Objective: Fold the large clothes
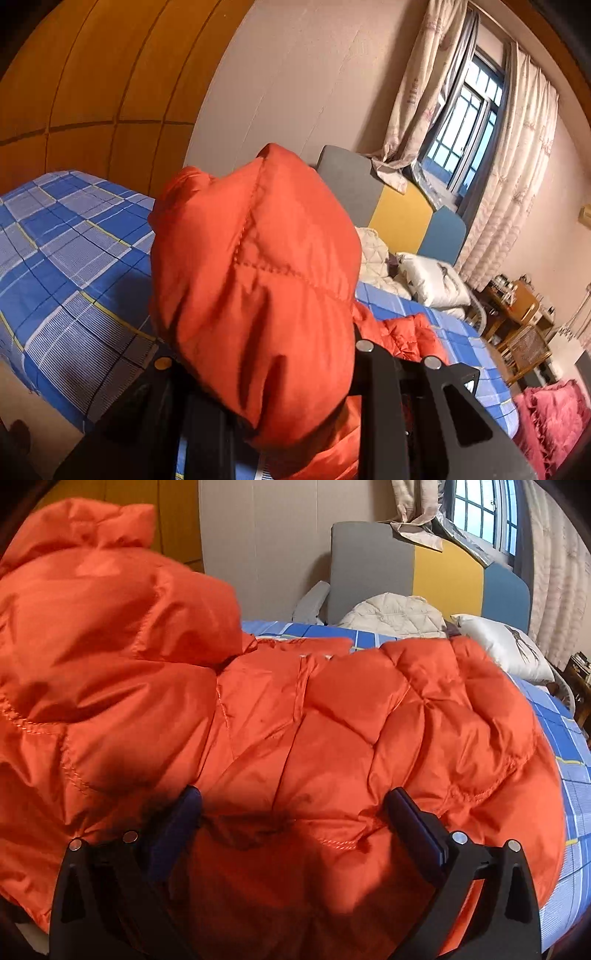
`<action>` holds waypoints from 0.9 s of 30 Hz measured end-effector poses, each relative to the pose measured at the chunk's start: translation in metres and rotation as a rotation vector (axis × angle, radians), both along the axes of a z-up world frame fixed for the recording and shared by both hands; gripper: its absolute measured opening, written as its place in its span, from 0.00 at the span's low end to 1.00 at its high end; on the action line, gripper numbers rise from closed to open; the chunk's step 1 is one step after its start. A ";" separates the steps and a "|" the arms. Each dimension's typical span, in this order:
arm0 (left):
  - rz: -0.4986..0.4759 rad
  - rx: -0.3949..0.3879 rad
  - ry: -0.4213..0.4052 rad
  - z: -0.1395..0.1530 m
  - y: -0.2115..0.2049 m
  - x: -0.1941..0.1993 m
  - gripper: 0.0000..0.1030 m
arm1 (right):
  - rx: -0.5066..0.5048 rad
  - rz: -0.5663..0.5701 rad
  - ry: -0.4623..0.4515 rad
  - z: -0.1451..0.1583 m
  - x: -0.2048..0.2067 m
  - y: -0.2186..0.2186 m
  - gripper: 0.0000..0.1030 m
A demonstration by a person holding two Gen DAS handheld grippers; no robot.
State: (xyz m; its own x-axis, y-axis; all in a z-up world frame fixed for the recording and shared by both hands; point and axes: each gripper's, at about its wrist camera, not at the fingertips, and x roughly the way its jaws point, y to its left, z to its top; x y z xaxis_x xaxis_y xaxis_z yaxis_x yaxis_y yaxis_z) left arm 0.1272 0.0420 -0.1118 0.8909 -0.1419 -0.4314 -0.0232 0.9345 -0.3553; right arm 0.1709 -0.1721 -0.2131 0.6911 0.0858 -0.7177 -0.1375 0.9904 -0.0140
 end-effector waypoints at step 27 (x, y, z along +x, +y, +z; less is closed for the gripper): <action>-0.182 0.353 -0.027 0.018 -0.211 0.030 0.50 | 0.246 -0.520 0.017 0.031 -0.065 -0.237 0.97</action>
State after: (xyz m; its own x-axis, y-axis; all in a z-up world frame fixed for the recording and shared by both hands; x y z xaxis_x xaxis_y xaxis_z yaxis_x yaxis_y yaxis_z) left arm 0.1574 -0.1690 -0.0939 0.8767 -0.1460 -0.4583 0.1595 0.9872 -0.0094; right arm 0.1056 -0.4093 -0.1822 0.6756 -0.0970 -0.7308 0.3705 0.9017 0.2229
